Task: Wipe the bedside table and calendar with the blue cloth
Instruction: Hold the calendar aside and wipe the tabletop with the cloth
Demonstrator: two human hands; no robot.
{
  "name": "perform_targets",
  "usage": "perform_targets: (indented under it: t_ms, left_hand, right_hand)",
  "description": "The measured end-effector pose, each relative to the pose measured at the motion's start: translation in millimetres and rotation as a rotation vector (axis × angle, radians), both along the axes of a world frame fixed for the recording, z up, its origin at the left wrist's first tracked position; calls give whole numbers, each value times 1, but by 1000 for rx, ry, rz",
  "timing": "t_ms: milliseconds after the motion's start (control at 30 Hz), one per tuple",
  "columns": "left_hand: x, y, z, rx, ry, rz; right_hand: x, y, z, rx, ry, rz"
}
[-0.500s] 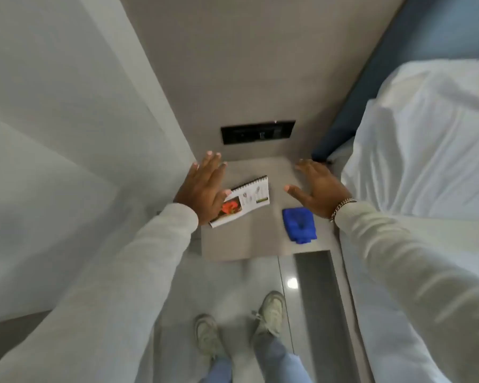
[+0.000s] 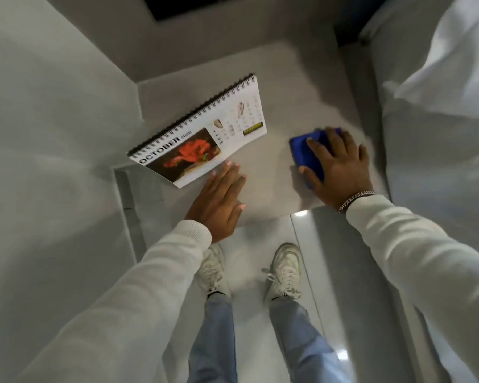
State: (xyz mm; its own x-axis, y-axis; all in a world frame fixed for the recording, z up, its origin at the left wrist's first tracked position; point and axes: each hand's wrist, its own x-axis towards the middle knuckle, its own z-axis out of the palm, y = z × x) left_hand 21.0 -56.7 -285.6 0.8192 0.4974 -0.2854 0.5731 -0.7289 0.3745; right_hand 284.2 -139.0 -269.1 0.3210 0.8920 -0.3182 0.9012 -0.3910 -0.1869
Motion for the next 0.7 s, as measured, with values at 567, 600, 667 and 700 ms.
perform_targets:
  t_ms: [567,600,667,700]
  left_hand:
    - [-13,-3,-52,220,75,-107]
    - [-13,-3,-52,223,83,-104]
    - [-13,-3,-49,227,95,-105]
    - [-12,-3,-47,215,97,-109]
  right_hand:
    - [-32,-1,-52,251,-112,-246]
    - [-34,1,-48,278,-89,-268]
    - [-36,5,-42,286,-53,-283]
    - [-37,6,-38,262,-50,-289]
